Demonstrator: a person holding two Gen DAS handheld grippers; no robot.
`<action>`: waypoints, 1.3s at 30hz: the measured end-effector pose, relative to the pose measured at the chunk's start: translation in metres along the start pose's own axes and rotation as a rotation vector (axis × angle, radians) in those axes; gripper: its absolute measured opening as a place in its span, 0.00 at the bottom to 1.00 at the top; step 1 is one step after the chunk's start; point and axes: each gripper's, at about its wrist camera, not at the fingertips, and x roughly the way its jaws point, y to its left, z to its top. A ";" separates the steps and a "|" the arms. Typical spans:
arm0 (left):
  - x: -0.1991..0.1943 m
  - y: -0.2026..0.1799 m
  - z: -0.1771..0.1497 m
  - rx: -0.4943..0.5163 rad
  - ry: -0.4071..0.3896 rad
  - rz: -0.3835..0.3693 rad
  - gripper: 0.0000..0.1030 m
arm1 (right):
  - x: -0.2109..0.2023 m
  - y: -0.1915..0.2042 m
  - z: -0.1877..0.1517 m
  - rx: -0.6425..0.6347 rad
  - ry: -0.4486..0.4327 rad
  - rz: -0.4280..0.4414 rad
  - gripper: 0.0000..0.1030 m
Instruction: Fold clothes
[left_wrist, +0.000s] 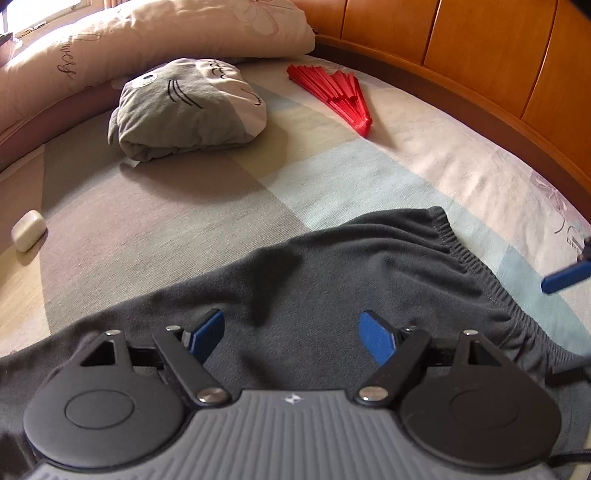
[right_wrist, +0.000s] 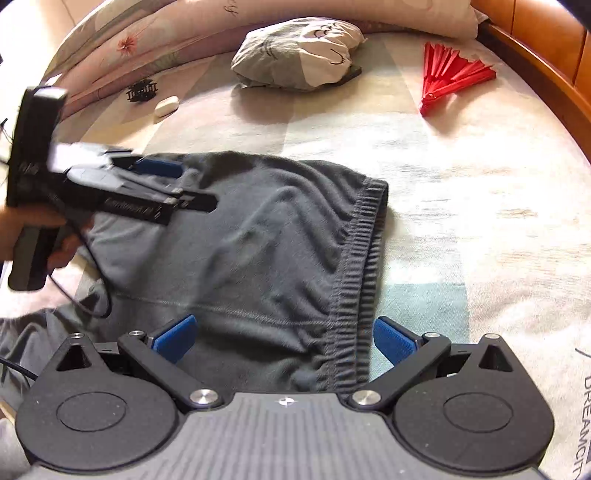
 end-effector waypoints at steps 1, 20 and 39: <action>-0.001 0.000 -0.004 0.006 0.004 0.022 0.78 | 0.003 -0.009 0.008 0.018 0.006 0.012 1.00; -0.014 -0.001 -0.010 -0.045 -0.007 0.047 0.78 | 0.075 -0.121 0.066 0.473 0.083 0.525 1.00; -0.005 0.004 -0.011 -0.058 0.006 0.033 0.78 | 0.093 -0.113 0.076 0.452 0.158 0.675 1.00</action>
